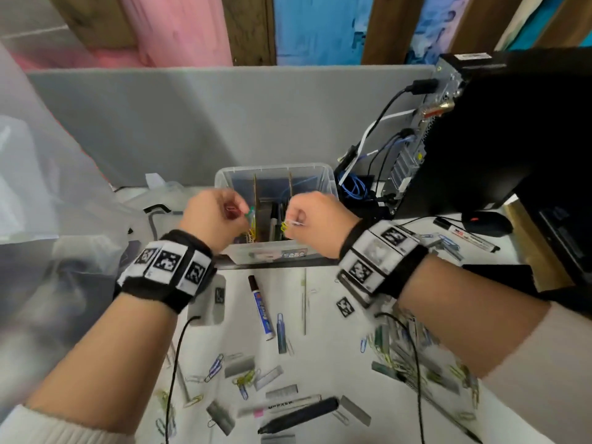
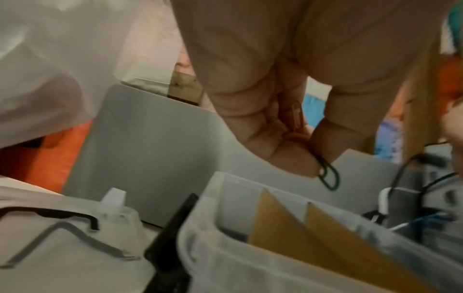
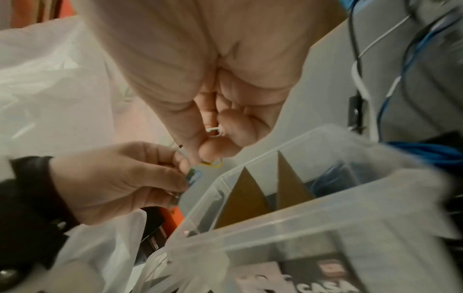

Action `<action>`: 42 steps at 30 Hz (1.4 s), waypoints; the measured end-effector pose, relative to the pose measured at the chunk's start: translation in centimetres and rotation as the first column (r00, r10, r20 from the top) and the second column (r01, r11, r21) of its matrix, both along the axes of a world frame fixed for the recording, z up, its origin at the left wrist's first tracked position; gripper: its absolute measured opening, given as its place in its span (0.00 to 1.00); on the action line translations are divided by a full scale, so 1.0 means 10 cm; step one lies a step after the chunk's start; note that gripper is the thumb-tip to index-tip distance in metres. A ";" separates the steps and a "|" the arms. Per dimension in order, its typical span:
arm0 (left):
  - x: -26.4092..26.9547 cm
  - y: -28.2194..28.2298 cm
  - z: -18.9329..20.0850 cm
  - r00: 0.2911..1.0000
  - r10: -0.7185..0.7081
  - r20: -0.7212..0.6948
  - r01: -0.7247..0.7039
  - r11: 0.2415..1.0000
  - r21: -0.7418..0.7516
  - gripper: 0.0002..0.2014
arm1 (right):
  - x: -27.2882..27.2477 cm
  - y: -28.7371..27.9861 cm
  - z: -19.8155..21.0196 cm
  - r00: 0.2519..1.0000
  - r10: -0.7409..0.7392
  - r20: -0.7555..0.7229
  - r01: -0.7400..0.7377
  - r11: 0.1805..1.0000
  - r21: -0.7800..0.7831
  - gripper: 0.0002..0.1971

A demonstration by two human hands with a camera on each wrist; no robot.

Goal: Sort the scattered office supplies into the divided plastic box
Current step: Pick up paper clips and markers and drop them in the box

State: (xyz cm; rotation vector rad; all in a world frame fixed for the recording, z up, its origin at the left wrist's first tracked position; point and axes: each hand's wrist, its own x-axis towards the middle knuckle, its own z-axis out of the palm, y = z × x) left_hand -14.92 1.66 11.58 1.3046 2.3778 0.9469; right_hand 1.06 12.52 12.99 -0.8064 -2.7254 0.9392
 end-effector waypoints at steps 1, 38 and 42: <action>-0.09 0.07 -0.02 0.999 0.036 -0.036 -0.037 0.998 -0.043 0.12 | -0.16 0.00 0.00 1.000 -0.011 0.007 0.011 1.000 -0.017 0.05; 0.41 -0.28 -0.74 0.958 -0.240 0.154 0.276 0.915 -0.294 0.04 | 0.53 -0.06 -0.83 0.859 0.063 0.507 -0.003 0.993 -0.118 0.12; 0.46 -0.24 -1.09 0.990 -0.111 0.090 0.142 0.826 -0.546 0.13 | 0.51 -0.28 -1.15 0.867 0.094 0.489 -0.023 0.988 -0.150 0.11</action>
